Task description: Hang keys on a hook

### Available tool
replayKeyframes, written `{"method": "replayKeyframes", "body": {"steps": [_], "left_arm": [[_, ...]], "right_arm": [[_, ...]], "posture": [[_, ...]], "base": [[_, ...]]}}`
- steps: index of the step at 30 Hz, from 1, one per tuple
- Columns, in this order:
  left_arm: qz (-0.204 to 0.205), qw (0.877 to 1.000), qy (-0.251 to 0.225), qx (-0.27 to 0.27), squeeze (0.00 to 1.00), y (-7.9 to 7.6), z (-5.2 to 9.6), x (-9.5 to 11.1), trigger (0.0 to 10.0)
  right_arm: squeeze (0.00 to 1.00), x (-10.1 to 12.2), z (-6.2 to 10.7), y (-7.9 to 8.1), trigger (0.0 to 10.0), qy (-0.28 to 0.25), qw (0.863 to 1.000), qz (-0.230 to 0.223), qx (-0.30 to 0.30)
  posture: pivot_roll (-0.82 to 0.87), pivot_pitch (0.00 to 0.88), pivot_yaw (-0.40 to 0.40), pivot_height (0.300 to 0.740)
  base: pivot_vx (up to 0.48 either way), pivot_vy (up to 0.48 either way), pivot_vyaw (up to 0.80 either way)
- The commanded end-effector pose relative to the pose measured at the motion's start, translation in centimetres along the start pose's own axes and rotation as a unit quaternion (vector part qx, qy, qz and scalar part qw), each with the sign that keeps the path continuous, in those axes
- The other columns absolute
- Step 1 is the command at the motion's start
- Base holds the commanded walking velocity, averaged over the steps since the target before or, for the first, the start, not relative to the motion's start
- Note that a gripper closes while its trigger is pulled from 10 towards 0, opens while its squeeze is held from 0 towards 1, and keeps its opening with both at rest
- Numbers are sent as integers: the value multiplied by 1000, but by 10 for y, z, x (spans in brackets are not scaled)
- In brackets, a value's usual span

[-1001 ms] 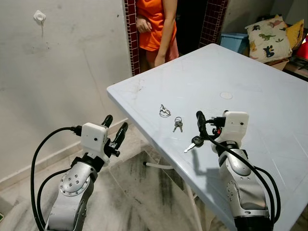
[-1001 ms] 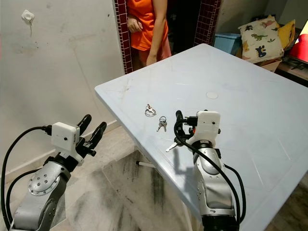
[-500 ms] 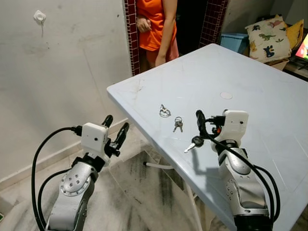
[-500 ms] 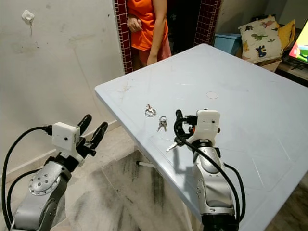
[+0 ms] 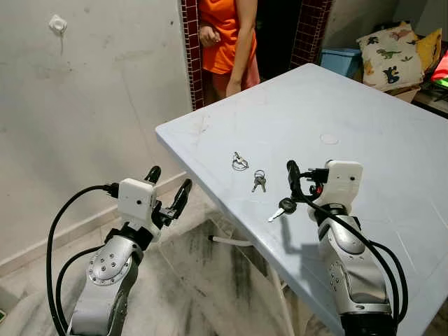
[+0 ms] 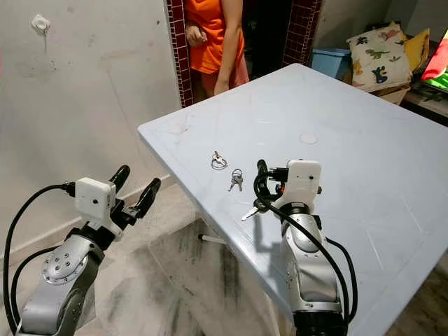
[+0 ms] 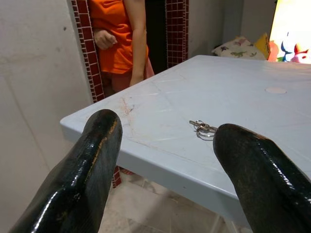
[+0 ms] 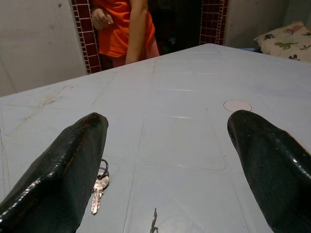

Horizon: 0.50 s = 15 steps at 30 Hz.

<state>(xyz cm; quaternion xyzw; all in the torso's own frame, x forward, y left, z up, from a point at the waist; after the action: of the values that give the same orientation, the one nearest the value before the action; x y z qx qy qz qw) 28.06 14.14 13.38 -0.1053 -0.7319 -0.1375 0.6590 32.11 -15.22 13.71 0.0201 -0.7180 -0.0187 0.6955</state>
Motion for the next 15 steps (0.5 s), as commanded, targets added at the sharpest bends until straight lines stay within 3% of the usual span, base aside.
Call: {"method": "replayKeyframes", "body": {"steps": [1,8,15], "left_arm": [[0,1000,-1,6,1000,4,0,1,10000],[-2,1000,-3,8,1000,5,-1,2,10000],[-17,999,-14,40,1000,15,-2,6,10000]], "right_arm": [[1000,-3,0,-3,10000,7,1000,0,-8],[1000,-3,-1,-3,10000,9,1000,-5,-8],[1000,-5,1,-3,10000,12,1000,-15,-6]], "posture": [[-14,0,33,740],[-15,0,33,740],[-17,0,34,740]], "base": [[0,0,0],[0,0,0],[0,0,0]]}}
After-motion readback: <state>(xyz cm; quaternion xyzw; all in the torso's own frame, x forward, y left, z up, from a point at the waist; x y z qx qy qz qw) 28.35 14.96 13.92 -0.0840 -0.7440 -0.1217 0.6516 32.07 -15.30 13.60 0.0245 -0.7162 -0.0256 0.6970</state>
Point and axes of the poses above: a point about 5 cm out from each wrist's last joint towards the gripper, its own z axis pointing back from the gripper into the wrist, its own x axis along the axis of the wrist's last joint, y = z × x, the point moved 2 cm from there along -z, pointing out of the wrist towards the gripper, and after that the axes turned 1 degree about -z, right-handed, at the moved point
